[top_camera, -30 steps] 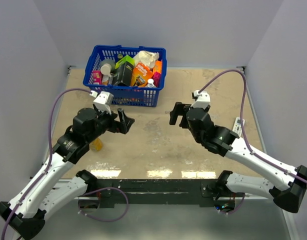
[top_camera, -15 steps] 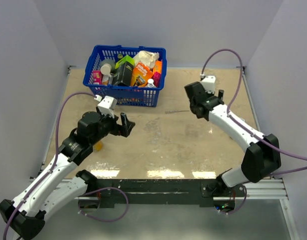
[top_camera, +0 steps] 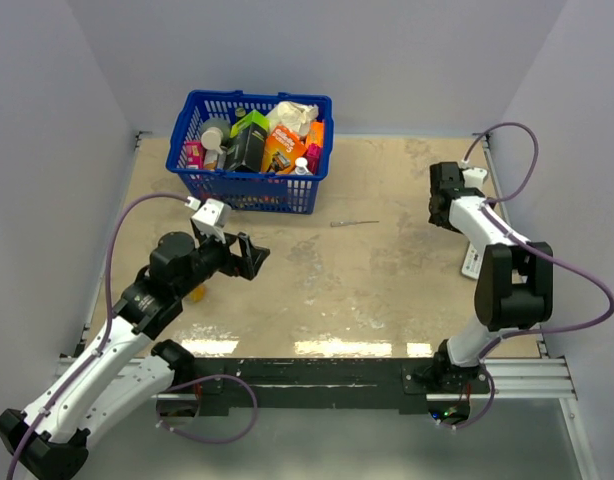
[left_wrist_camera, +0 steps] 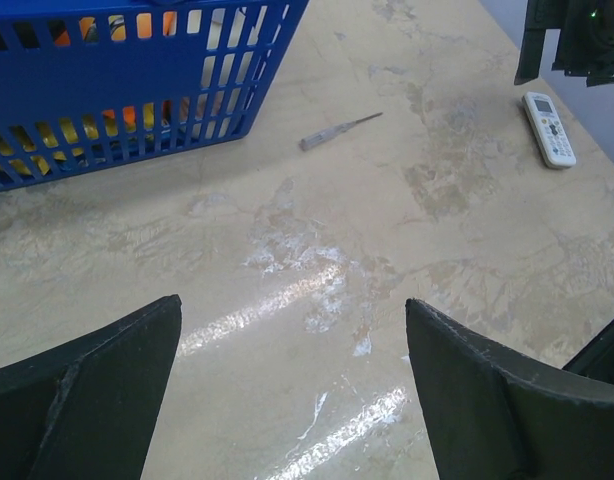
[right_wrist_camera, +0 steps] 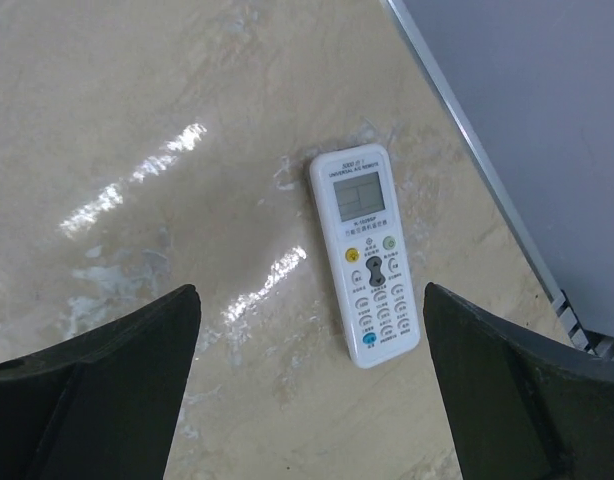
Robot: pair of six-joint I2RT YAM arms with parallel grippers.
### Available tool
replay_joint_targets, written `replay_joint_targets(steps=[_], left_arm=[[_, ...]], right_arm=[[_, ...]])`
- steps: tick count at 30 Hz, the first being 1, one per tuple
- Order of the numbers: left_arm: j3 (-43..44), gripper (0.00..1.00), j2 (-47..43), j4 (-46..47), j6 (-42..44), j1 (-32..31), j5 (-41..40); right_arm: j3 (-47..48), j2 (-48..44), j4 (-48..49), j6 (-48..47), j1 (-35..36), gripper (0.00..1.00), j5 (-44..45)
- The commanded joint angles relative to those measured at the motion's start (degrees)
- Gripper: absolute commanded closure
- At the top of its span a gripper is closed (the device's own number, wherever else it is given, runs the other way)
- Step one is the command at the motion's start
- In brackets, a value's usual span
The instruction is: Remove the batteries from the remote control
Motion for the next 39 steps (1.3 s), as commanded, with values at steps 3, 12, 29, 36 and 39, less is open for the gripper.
replay_joint_targets(steps=[3,12,29,36,39], left_arm=[[-0.6,0.03,-0.6,3.4,0.5,0.2,1.8],[-0.8,0.03,-1.3,3.7,0.2,0.3,0.3],[-0.7,0.04,-0.4,3.2,0.4,0.3,-1.2],[-0.7,0.04,-0.7,3.3,0.5,0.3,-1.6],[-0.6,0.04,-0.6,3.2,0.5,0.3,-1.4]], right_arm=[[-1.0,-0.3,4.5,-1.0,-6.6,0.05,-10.0],[-2.2,2.8,6.6,-5.6,-12.2,0.02,-14.7],[-2.9,5.8,7.6,-4.7,-17.3,0.02,-20.8],[-3.8,6.7,8.1,-4.6,-18.8,0.02,-24.0],[-3.9,6.9,8.1,-4.7,-19.1,0.02,-24.9]])
